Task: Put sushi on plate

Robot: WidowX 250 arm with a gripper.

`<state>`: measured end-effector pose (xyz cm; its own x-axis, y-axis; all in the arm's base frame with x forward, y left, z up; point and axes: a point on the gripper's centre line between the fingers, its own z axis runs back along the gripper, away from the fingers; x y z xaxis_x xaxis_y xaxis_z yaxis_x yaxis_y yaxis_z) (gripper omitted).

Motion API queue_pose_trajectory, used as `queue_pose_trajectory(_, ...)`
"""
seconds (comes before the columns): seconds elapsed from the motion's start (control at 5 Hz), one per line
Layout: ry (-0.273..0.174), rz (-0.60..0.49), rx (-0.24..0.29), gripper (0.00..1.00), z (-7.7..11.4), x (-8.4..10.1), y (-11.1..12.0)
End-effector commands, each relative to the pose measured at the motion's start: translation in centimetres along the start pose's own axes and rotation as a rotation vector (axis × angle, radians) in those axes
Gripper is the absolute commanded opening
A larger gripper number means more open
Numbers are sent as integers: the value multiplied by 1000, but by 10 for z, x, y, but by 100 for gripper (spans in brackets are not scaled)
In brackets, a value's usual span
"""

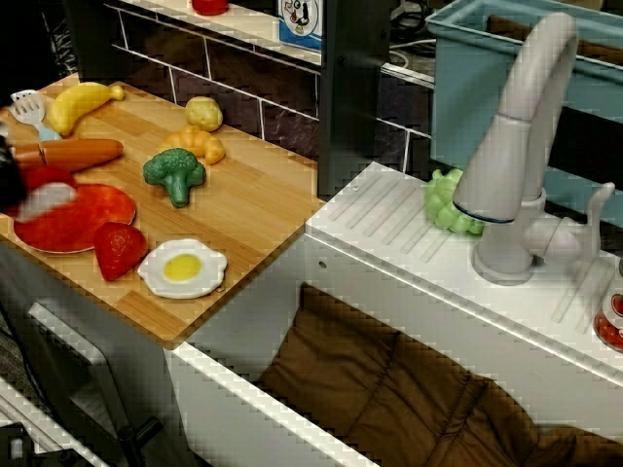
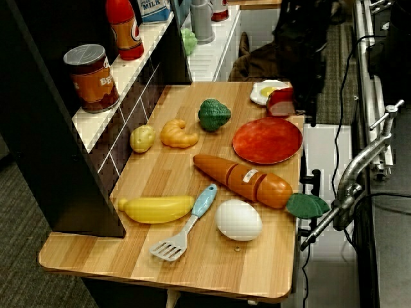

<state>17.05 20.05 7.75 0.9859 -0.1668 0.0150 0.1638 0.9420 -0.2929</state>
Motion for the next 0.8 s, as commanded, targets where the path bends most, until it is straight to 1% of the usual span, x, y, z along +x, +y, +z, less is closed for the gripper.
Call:
queue_pose_trajectory(0.0,-28,36,103,0,-1,29,6)
queue_pose_trajectory(0.2,0,55,127,0,-3,29,7)
queue_pose_trajectory(0.4,0,55,127,100,-3,29,7)
queue_pose_trajectory(0.6,0,55,127,100,-3,29,7)
